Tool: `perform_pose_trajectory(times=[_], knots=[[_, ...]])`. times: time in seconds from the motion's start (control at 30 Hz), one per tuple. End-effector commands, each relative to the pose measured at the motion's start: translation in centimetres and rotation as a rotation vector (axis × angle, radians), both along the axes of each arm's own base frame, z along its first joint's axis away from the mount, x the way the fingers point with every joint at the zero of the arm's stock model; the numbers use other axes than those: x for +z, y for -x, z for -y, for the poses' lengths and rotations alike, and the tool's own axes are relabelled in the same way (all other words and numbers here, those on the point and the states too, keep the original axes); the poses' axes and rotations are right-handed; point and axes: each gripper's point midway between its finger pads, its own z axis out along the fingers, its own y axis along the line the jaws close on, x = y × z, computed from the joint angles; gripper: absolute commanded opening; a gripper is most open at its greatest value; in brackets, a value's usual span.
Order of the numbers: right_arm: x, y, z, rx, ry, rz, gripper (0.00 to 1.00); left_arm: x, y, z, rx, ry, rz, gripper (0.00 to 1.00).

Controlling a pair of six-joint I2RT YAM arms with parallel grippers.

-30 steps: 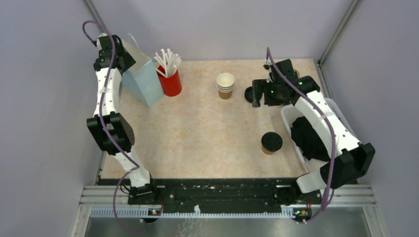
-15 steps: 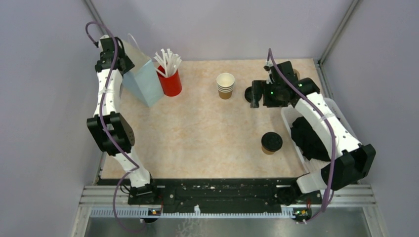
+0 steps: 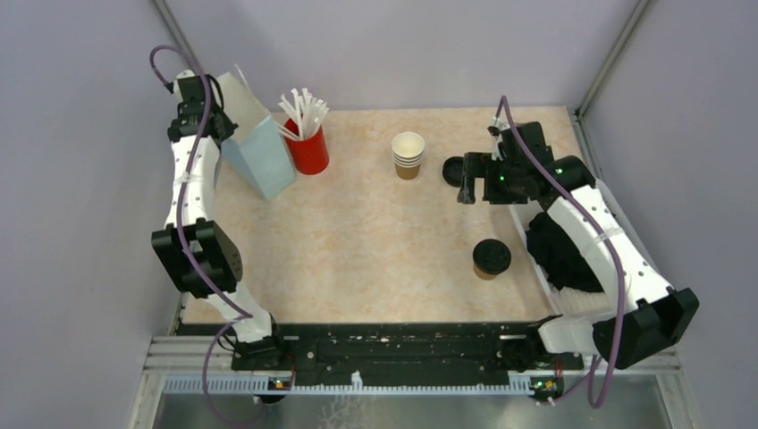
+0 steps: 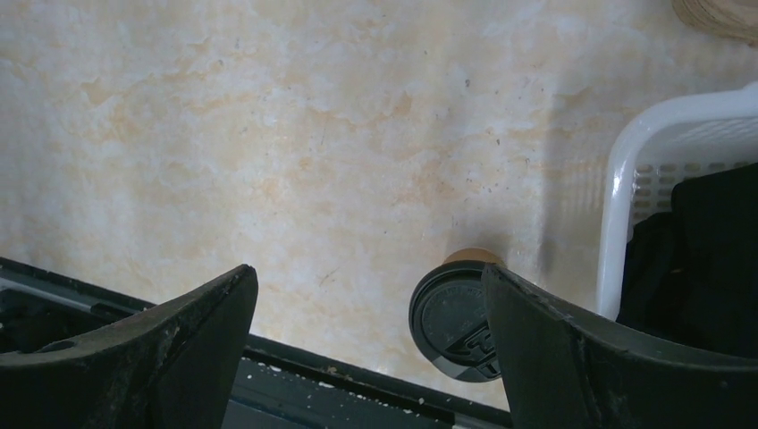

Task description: Pack the takeout coffee

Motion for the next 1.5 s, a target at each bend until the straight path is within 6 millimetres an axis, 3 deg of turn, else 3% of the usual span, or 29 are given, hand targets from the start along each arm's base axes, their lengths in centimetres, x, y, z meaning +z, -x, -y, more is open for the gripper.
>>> perform_pose_trajectory(times=[0.0, 0.27, 0.4, 0.57, 0.77, 0.87, 0.93, 1.1, 1.23, 1.47], knots=[[1.5, 1.2, 0.4, -0.013, -0.046, 0.046, 0.95, 4.1, 2.5, 0.6, 0.003, -0.024, 0.105, 0.08], [2.4, 4.9, 1.5, 0.001, -0.070, 0.062, 0.95, 5.1, 8.4, 3.5, -0.049, -0.018, 0.134, 0.03], [3.0, 6.8, 2.2, 0.005, -0.074, 0.070, 0.95, 4.8, 11.0, 7.8, -0.219, 0.043, 0.181, 0.00], [4.0, 9.1, 2.8, 0.014, -0.091, 0.086, 0.95, 4.9, 14.8, 14.9, -0.539, 0.151, 0.240, 0.00], [4.6, 11.3, 3.4, 0.012, -0.114, 0.087, 0.95, 3.5, 19.0, 20.4, -0.778, 0.225, 0.238, 0.00], [4.4, 12.1, 3.7, -0.003, -0.123, 0.075, 0.95, 3.0, 20.2, 23.2, -0.884, 0.312, 0.229, 0.00], [4.3, 12.3, 3.8, -0.015, -0.122, 0.071, 0.95, 3.1, 20.3, 23.8, -0.904, 0.337, 0.230, 0.00], [4.0, 11.0, 4.1, -0.071, -0.111, 0.080, 0.95, 3.1, 20.1, 24.7, -0.940, 0.354, 0.218, 0.00], [4.1, 8.6, 3.8, -0.119, -0.119, 0.113, 0.95, 2.9, 19.5, 25.1, -0.958, 0.313, 0.194, 0.02], [5.3, 1.9, 3.6, -0.228, -0.051, 0.167, 0.95, 1.5, 19.5, 26.0, -0.946, 0.392, 0.126, 0.37]])
